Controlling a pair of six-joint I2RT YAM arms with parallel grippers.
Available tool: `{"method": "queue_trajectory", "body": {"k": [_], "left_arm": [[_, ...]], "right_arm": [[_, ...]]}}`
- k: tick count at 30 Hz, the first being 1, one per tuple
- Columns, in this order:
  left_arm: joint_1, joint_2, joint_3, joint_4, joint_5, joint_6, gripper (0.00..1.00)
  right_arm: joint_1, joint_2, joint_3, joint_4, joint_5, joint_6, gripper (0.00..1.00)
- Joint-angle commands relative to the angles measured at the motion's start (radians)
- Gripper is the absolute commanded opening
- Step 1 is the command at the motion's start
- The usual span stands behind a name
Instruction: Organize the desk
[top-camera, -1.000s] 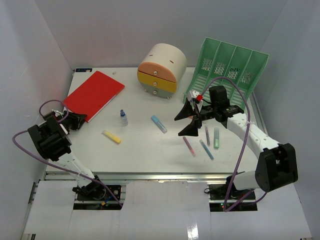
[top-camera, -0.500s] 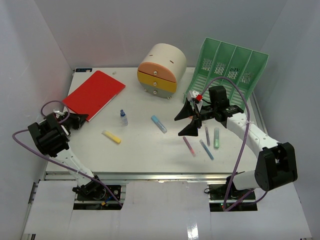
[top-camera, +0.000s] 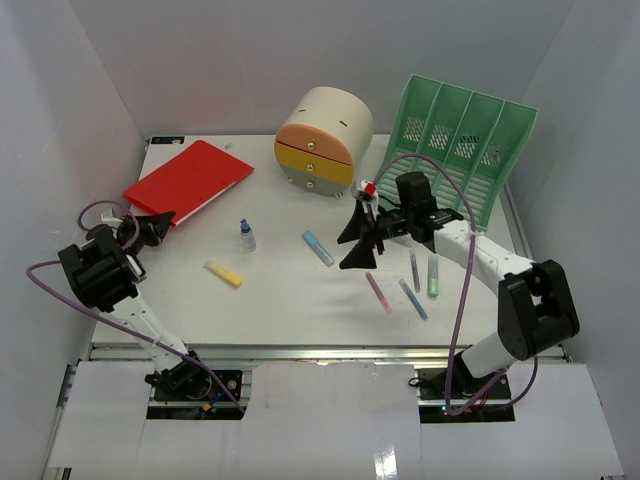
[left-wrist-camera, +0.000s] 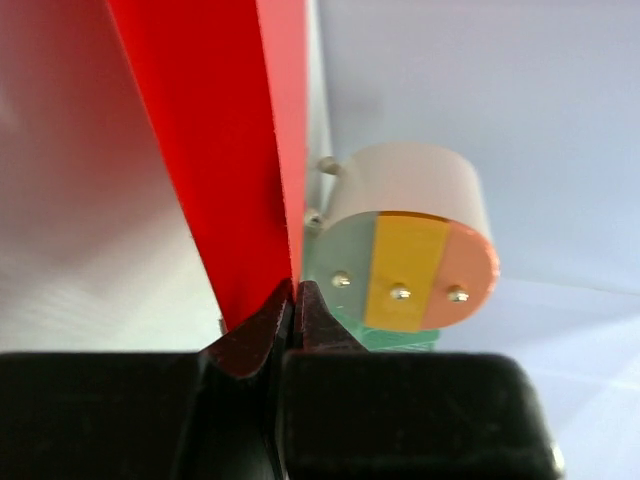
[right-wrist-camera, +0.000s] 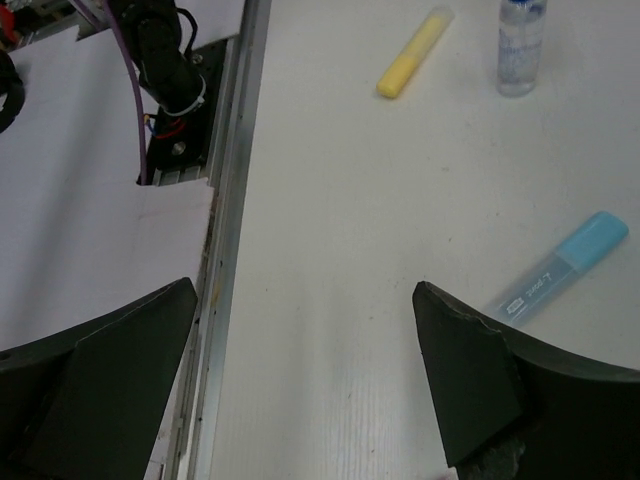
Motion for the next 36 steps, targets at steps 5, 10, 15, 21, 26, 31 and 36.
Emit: {"method": "queue_trajectory", "body": {"k": [5,10,15,21,26,31,36], "left_arm": [[0.002,-0.072,-0.034,0.366,0.044,-0.379,0.0],[0.002,-0.054,-0.095,0.517,0.03,-0.539,0.0],[0.002,-0.063,-0.108,0.535,0.026,-0.611,0.0],[0.0,-0.109,-0.098,0.505,0.033,-0.64,0.0],[0.0,-0.117,-0.102,0.536,0.041,-0.67,0.0],[-0.018,-0.148,-0.122,0.538,0.038,-0.679,0.0],[-0.04,-0.195,-0.131,0.541,0.038,-0.694,0.0]], "right_arm": [[0.153,0.238,0.397,0.068,0.331,0.397,0.9],[0.265,0.392,0.657,0.174,0.338,0.422,0.9],[0.34,0.54,0.838,0.112,0.223,-0.149,0.9],[0.388,0.799,1.228,-0.099,0.381,-0.561,0.9],[0.44,0.868,1.263,-0.025,0.532,-0.792,0.9],[0.474,0.924,1.275,0.133,0.634,-0.783,0.9],[0.478,0.966,1.287,0.216,0.679,-0.782,0.9]]}}
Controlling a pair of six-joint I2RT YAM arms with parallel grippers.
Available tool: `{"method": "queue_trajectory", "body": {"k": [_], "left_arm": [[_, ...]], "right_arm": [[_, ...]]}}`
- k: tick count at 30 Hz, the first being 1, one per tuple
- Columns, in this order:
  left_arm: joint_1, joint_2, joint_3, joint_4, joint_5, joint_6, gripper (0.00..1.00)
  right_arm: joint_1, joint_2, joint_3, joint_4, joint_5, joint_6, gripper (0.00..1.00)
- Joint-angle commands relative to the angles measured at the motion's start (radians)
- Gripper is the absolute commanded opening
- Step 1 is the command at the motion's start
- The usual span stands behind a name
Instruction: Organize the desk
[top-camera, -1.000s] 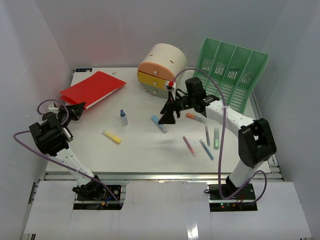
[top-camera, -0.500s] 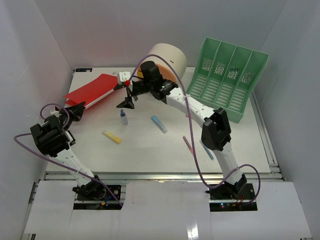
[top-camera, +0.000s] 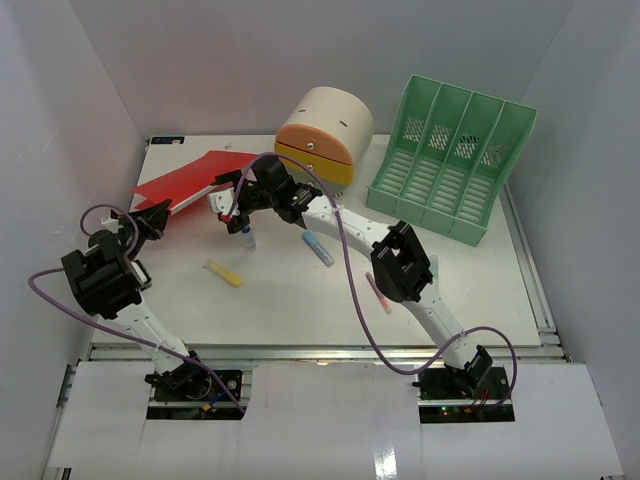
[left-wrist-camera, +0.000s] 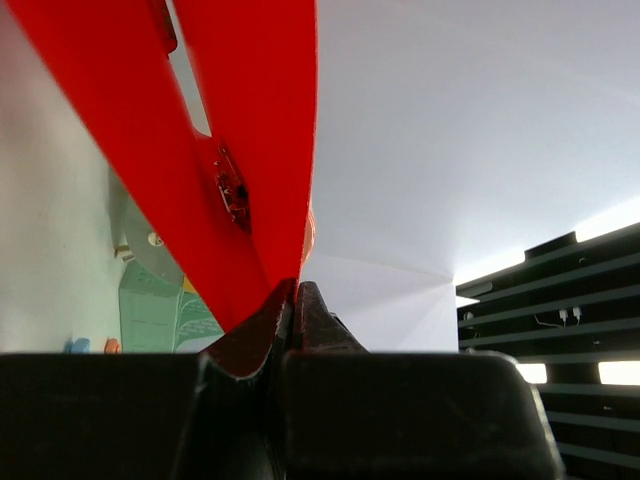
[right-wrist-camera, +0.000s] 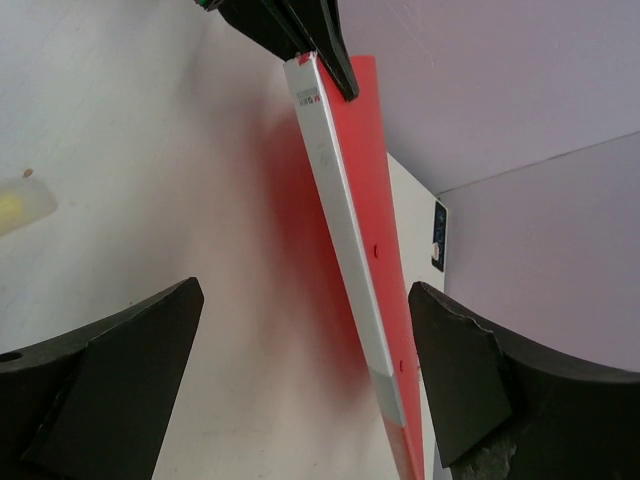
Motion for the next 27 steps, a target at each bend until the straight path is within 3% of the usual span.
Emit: {"method": "queue_trajectory", "body": {"k": [1,15,27], "left_arm": [[-0.023,-0.115,-0.007,0.139,0.01,-0.039,0.0],[-0.043,-0.235,-0.104,0.206,0.009,-0.105,0.0],[-0.042,-0.384,-0.139,0.184,0.041,-0.123,0.0]], "right_arm": [[0.002,0.025,0.066,0.143,0.074,-0.048,0.9],[-0.017,0.083,0.093,0.243,0.173,-0.083,1.0],[-0.021,0.127,0.123,0.221,0.174,-0.15,0.72]]}}
